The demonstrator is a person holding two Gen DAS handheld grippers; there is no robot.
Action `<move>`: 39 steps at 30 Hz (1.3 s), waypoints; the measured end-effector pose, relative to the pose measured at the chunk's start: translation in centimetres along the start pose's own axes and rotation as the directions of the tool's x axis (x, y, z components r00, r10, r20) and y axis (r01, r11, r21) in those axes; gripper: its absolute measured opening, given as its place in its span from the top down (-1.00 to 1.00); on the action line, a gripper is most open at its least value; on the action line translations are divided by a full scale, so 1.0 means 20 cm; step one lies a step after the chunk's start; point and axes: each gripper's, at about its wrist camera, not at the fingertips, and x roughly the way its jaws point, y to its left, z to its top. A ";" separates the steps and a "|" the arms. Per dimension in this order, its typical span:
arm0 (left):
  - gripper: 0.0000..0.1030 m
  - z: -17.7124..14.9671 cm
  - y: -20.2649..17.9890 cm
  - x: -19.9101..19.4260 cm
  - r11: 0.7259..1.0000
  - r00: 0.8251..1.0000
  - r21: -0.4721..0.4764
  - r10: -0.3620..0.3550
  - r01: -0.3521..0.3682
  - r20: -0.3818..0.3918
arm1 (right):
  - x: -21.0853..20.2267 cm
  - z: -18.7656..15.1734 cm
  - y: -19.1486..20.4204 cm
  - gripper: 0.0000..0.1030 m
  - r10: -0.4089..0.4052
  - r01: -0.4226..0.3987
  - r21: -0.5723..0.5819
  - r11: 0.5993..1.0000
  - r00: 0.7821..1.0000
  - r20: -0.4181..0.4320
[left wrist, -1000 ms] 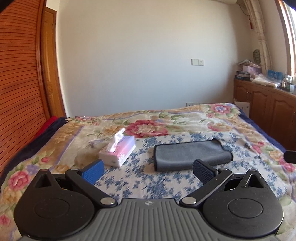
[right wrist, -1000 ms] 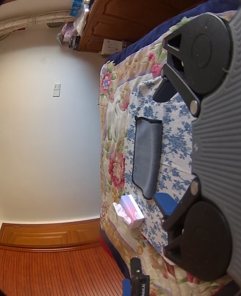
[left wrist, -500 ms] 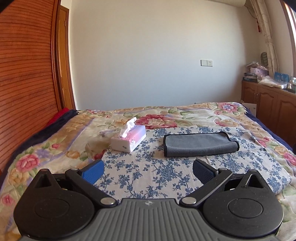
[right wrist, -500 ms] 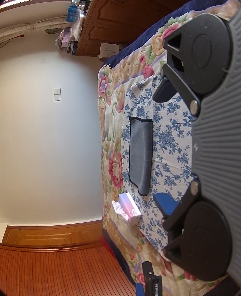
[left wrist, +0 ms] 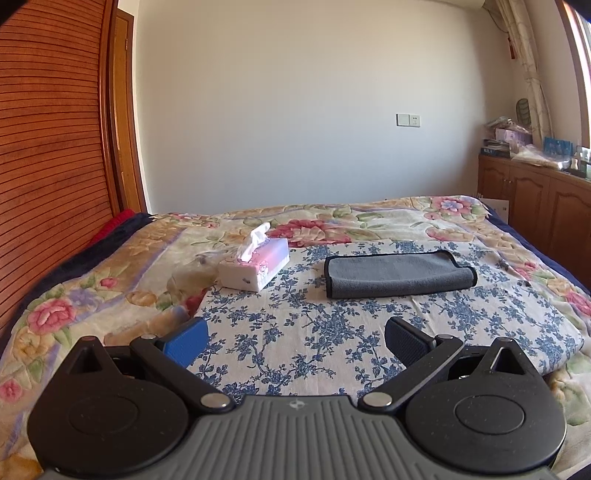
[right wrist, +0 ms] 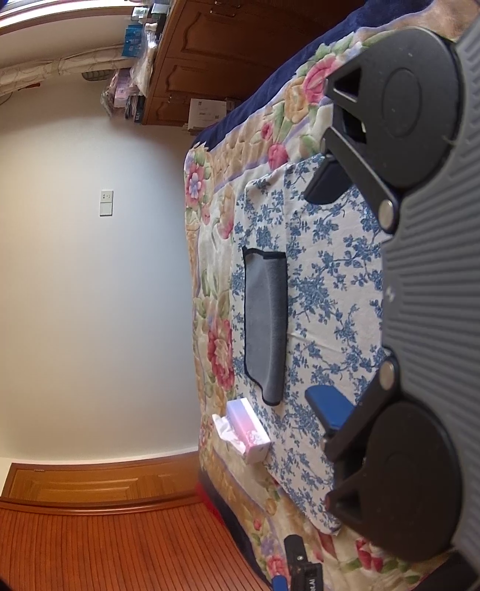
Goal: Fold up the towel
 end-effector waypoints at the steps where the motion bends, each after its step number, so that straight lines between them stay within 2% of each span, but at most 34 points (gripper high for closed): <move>1: -1.00 0.00 0.00 0.00 1.000 1.000 -0.003 0.000 0.000 0.004 | 0.00 0.00 0.00 -1.00 -0.003 0.003 0.002 1.000 1.000 0.004; 18: -1.00 -0.03 0.01 -0.05 1.000 0.998 -0.010 0.005 -0.005 0.069 | -0.03 -0.01 -0.01 -1.00 -0.038 0.039 -0.004 0.999 0.997 0.061; 39: -1.00 -0.04 0.00 -0.07 1.000 0.996 0.013 0.003 -0.004 0.087 | -0.03 -0.02 -0.03 -1.00 -0.049 0.048 0.009 0.999 0.997 0.068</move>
